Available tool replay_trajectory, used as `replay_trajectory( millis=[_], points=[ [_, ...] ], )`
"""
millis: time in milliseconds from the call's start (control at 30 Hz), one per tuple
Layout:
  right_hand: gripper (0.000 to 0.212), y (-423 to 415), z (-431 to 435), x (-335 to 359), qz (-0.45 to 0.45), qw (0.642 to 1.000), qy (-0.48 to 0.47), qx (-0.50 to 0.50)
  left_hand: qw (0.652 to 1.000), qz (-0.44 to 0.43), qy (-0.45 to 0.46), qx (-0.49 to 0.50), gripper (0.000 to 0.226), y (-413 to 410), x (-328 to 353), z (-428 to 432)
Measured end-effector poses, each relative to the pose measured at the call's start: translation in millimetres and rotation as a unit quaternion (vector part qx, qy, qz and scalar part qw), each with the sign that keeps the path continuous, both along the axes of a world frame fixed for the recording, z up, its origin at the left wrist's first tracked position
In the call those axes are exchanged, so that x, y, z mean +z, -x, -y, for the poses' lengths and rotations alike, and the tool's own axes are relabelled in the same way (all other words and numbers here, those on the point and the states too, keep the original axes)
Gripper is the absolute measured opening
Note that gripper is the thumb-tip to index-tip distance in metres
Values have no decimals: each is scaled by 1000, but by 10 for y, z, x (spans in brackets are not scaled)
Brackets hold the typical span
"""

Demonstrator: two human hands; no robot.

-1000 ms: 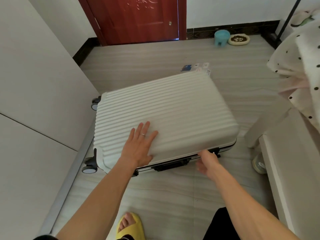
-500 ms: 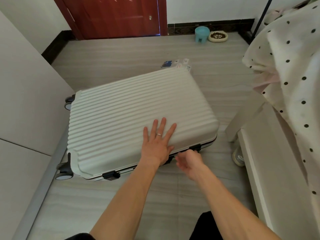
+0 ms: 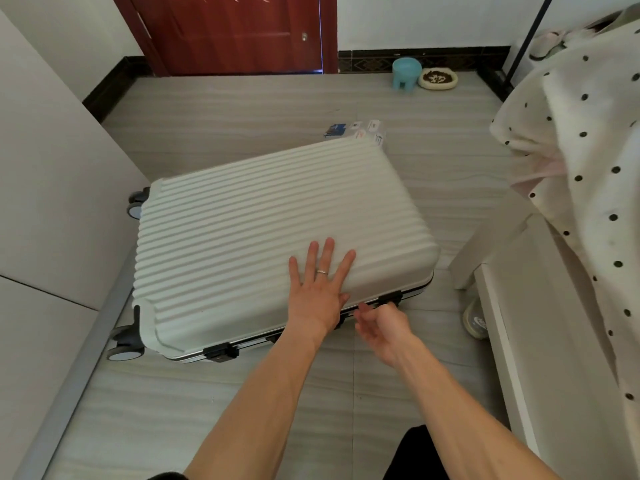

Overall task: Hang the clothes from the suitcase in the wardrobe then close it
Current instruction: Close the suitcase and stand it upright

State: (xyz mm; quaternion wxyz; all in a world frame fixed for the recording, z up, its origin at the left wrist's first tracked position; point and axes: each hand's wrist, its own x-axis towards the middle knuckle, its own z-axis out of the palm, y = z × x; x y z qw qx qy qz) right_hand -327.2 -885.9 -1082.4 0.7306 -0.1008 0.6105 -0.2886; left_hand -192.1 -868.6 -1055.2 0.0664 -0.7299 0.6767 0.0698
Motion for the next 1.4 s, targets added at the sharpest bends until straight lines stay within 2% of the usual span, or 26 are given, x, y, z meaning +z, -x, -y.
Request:
replay_trajectory(
  millis=[67, 167, 233, 300, 367, 433, 533, 667, 767, 967, 1067, 1200, 1300, 1400],
  points=[
    [56, 33, 22, 3, -11, 1000, 1, 4, 1000, -8, 2, 2, 80, 1, 8, 6],
    [20, 82, 43, -6, -56, 998, 2, -1, 999, -34, 3, -3, 75, -6, 59, -12],
    [4, 101, 99, -49, -97, 995, 9, -13, 998, -61, 28, -15, 67, -79, 136, 61],
    [9, 97, 164, -84, -146, 989, 31, -17, 995, -60, 68, -34, 54, -177, 237, 216],
    [10, 105, 206, -94, -218, 973, 57, -53, 994, -62, 72, -61, 49, -251, 359, 382],
    [19, 92, 228, -12, -309, 942, 95, -89, 993, -90, -5, -82, 50, -351, 510, 526],
    [56, 36, 388, 396, -397, 907, 122, -66, 980, -132, -124, -88, 53, -582, 875, 675],
    [54, -75, 714, 1309, -457, 874, 161, 49, 968, -173, -180, -39, 57, -851, 1486, 704],
    [54, -73, 1028, 1718, -452, 871, 140, 129, 963, -169, -208, -24, 59, -973, 1812, 807],
    [55, 165, 1743, 1659, -411, 885, 42, 215, 964, -156, -215, 6, 60, -867, 1941, 1445],
    [54, 304, 2114, 1293, -397, 887, 2, 238, 968, -147, -204, 17, 63, -757, 1683, 1882],
    [50, 442, 2568, 639, -353, 897, -38, 264, 962, -124, -229, 86, 71, -553, 1161, 2318],
    [54, 500, 2815, 180, -282, 919, -110, 254, 956, -108, -240, 129, 80, -346, 765, 2385],
    [37, 484, 2965, -73, -209, 939, -176, 207, 966, -99, -202, 129, 90, -274, 583, 2293]
  ],
)
